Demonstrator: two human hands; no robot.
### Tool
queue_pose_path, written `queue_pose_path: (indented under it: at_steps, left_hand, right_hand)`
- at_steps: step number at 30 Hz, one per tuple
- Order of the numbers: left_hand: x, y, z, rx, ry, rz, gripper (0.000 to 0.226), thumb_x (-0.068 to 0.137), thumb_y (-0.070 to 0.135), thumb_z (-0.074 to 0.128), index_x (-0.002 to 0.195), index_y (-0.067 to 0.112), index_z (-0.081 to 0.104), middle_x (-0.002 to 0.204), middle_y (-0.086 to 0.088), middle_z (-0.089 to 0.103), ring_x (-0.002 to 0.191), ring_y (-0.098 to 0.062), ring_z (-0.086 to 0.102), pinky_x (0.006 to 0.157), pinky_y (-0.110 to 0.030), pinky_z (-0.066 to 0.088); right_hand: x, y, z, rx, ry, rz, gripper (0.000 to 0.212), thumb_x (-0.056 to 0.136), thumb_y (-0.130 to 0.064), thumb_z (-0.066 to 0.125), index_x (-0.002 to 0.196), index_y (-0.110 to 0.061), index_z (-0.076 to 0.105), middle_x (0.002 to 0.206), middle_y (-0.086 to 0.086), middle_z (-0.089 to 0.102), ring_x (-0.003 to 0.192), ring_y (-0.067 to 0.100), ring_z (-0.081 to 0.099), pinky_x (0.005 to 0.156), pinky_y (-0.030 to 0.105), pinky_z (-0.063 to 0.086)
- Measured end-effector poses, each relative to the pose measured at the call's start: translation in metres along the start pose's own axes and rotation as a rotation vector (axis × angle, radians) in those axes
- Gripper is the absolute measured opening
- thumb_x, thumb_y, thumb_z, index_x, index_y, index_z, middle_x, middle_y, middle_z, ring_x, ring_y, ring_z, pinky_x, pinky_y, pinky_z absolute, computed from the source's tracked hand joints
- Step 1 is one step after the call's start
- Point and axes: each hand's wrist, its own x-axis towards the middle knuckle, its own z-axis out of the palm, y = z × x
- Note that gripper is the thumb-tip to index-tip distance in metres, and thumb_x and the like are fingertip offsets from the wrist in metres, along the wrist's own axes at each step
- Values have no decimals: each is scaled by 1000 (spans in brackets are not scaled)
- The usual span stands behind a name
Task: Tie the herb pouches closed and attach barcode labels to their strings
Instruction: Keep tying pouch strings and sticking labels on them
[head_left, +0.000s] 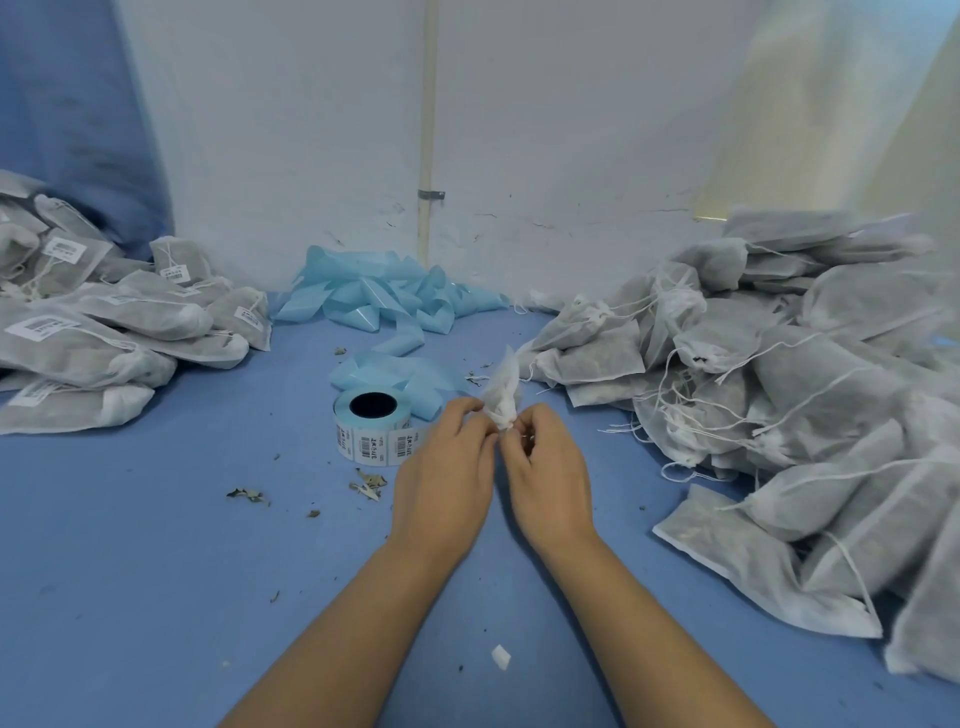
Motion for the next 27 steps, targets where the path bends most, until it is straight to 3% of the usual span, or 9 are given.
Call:
queue_pose_path:
  at_steps: [5,8,11,15,18,21,23,25,27]
  left_hand:
    - [-1,-3,3,-20,-34,-5,22,101,27,39,107,19,59,109,6,59,90,-14,57,69,-28,42]
    - [1,-6,3,-94,-47,-31,19,100,28,41,101,21,59,92,7,63,82,-12,56,65,-28,40]
    - [1,-6,4,-107,-51,-26,18,99,27,43,99,20,59,101,10,60,86,-11,56,67,-28,40]
    - [3,-6,4,-90,-22,43,16,98,24,45,90,19,59,144,31,29,90,-3,53,58,-22,38]
    - [3,-2,4,-39,-57,120,15,97,22,46,87,18,56,146,41,3,78,-5,51,50,-23,33]
    - [3,0,5,-79,-86,120,18,98,22,44,101,18,61,153,29,17,101,-3,52,65,-29,44]
    - [2,0,4,-68,-61,128,22,99,24,43,109,17,62,151,19,32,119,-7,47,81,-31,46]
    - [1,1,5,-98,-39,145,23,99,22,45,111,15,63,144,13,44,123,-9,46,92,-25,41]
    - [0,2,6,-185,-46,154,22,99,17,47,111,10,63,139,9,51,123,-8,47,94,-13,33]
  right_hand:
    - [-3,0,0,-136,-16,-39,12,97,-20,44,102,-19,54,111,-5,56,102,18,52,79,37,44]
    - [-3,3,-2,-143,-36,-42,44,92,-11,45,133,-27,47,143,-15,42,126,10,40,88,22,35]
    - [-2,4,0,-114,-29,-75,57,91,-7,47,144,-27,37,153,-18,28,135,5,29,89,9,21]
    - [-1,7,1,-130,8,-123,58,90,-6,48,144,-24,39,152,-17,31,132,5,30,86,7,19]
    - [-2,6,2,-72,88,-185,54,89,0,47,138,-23,50,144,-16,44,123,0,36,88,0,21]
    - [-1,6,2,26,165,-217,43,90,1,51,128,-18,61,126,-21,51,112,0,41,89,-4,23]
    - [0,8,2,117,210,-187,35,92,-2,54,122,-17,65,118,-23,53,110,6,48,93,4,31]
    - [1,9,1,252,239,-123,29,93,-7,56,115,-22,68,107,-30,56,105,9,53,86,11,41]
    - [2,9,0,350,260,-66,25,93,-10,59,107,-28,69,99,-29,60,100,8,57,77,8,41]
